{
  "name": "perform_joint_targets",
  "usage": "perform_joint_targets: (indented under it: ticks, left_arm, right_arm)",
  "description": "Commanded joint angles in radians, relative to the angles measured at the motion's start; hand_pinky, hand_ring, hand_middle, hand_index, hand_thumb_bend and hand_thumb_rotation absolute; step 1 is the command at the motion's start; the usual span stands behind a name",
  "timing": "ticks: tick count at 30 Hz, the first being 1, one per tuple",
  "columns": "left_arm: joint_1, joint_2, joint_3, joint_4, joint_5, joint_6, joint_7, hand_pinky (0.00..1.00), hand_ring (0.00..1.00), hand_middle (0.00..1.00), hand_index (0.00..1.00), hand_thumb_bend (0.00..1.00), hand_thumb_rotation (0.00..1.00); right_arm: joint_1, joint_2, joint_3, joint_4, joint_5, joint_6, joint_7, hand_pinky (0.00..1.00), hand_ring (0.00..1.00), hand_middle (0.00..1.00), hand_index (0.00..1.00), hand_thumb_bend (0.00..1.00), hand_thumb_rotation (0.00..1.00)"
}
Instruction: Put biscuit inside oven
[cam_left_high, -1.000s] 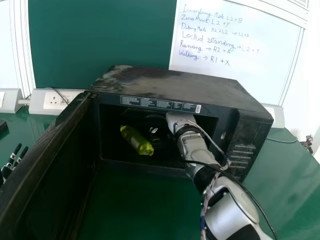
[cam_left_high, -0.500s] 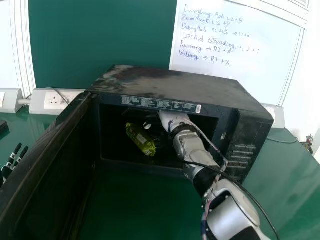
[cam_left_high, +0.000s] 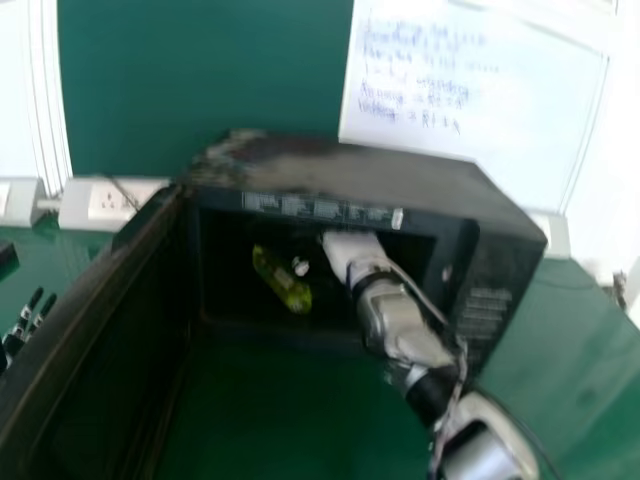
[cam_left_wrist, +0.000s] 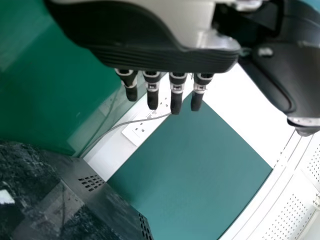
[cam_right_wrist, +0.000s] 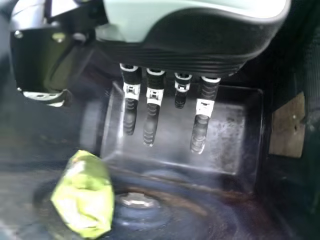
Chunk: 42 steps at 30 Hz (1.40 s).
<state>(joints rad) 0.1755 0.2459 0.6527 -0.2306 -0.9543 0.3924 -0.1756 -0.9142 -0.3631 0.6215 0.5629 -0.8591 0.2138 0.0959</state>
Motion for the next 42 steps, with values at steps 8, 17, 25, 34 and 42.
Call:
perform_joint_targets:
  ticks: [8, 17, 25, 34, 42]
  left_arm:
    - [-0.007, 0.012, 0.001, -0.001, -0.002, -0.003, -0.011, 0.89, 0.94, 0.95, 0.99, 0.85, 0.22]
    - [-0.018, 0.016, 0.000, 0.009, 0.001, -0.002, -0.006, 0.89, 0.93, 0.95, 0.99, 0.85, 0.23]
    - [-0.027, 0.016, 0.002, 0.025, 0.001, -0.002, -0.009, 0.88, 0.93, 0.95, 0.99, 0.85, 0.22]
    - [-0.034, 0.028, 0.003, 0.046, 0.000, -0.003, -0.034, 0.90, 0.95, 0.97, 1.00, 0.84, 0.22]
    - [-0.040, 0.038, 0.006, 0.065, 0.001, -0.005, -0.041, 0.90, 0.95, 0.96, 1.00, 0.84, 0.23]
  right_arm:
    - [0.165, -0.105, -0.063, -0.292, -0.043, -0.005, 0.073, 0.57, 0.72, 0.78, 0.78, 0.62, 0.34]
    - [0.295, -0.176, -0.179, -0.523, -0.031, -0.043, 0.118, 0.43, 0.54, 0.63, 0.81, 0.66, 0.33]
    - [0.450, -0.229, -0.327, -0.745, 0.036, -0.082, 0.159, 0.39, 0.48, 0.55, 0.66, 0.63, 0.29]
    - [0.580, -0.230, -0.462, -0.854, 0.148, -0.165, 0.132, 0.32, 0.41, 0.51, 0.50, 0.51, 0.16]
    - [0.698, -0.210, -0.583, -0.893, 0.241, -0.291, 0.038, 0.33, 0.41, 0.51, 0.49, 0.50, 0.15]
